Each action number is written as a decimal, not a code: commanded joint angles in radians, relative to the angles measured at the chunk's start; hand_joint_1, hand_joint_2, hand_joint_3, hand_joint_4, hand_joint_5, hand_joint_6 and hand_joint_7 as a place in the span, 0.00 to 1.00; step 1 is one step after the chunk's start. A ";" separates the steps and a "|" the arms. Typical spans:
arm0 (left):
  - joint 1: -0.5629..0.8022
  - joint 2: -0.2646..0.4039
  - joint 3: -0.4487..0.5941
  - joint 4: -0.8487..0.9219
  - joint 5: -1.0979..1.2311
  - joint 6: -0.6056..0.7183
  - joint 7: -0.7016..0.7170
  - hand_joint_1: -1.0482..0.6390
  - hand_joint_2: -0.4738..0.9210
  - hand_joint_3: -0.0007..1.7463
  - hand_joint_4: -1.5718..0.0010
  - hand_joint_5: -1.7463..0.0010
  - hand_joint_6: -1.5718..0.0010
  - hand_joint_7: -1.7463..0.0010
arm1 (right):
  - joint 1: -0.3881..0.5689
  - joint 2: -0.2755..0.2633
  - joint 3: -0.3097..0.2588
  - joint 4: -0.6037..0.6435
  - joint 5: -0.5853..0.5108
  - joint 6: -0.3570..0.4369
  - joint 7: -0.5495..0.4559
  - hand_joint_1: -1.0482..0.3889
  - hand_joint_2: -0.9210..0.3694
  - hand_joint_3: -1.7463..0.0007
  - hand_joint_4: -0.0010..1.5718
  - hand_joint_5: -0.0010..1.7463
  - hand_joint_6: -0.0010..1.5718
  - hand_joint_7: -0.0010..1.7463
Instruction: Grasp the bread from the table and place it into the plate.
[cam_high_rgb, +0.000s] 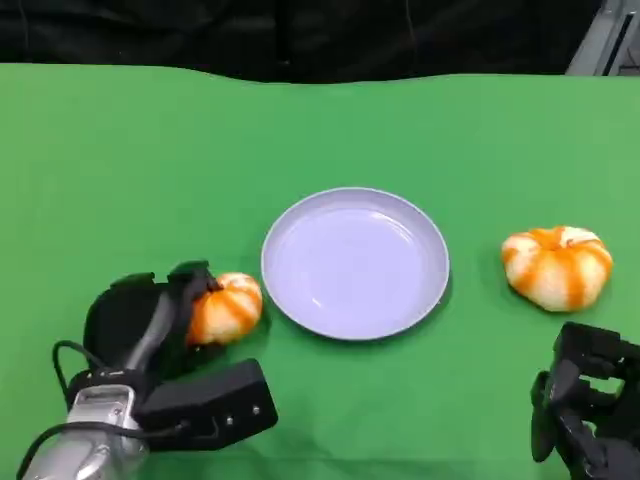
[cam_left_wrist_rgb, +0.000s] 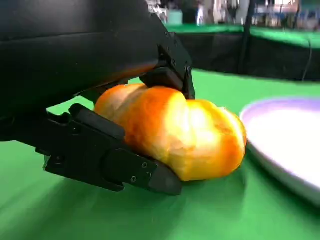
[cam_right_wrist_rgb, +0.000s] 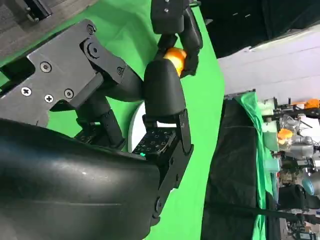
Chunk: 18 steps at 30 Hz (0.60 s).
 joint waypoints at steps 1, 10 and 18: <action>0.012 0.031 0.035 -0.066 -0.015 -0.003 0.016 0.59 1.00 0.17 0.53 0.00 0.63 0.00 | 0.004 -0.018 -0.013 -0.013 0.003 0.000 -0.001 0.62 0.36 0.28 0.57 0.98 0.53 0.86; 0.018 0.042 0.053 -0.279 0.019 0.021 -0.015 0.61 0.95 0.22 0.52 0.00 0.60 0.00 | 0.005 -0.023 -0.015 -0.023 0.005 0.021 -0.006 0.63 0.34 0.29 0.57 0.98 0.54 0.86; -0.122 -0.067 -0.009 -0.196 0.041 0.057 -0.084 0.59 0.90 0.25 0.54 0.00 0.62 0.04 | 0.011 -0.018 -0.016 -0.020 0.013 0.012 0.000 0.63 0.34 0.29 0.57 0.97 0.54 0.84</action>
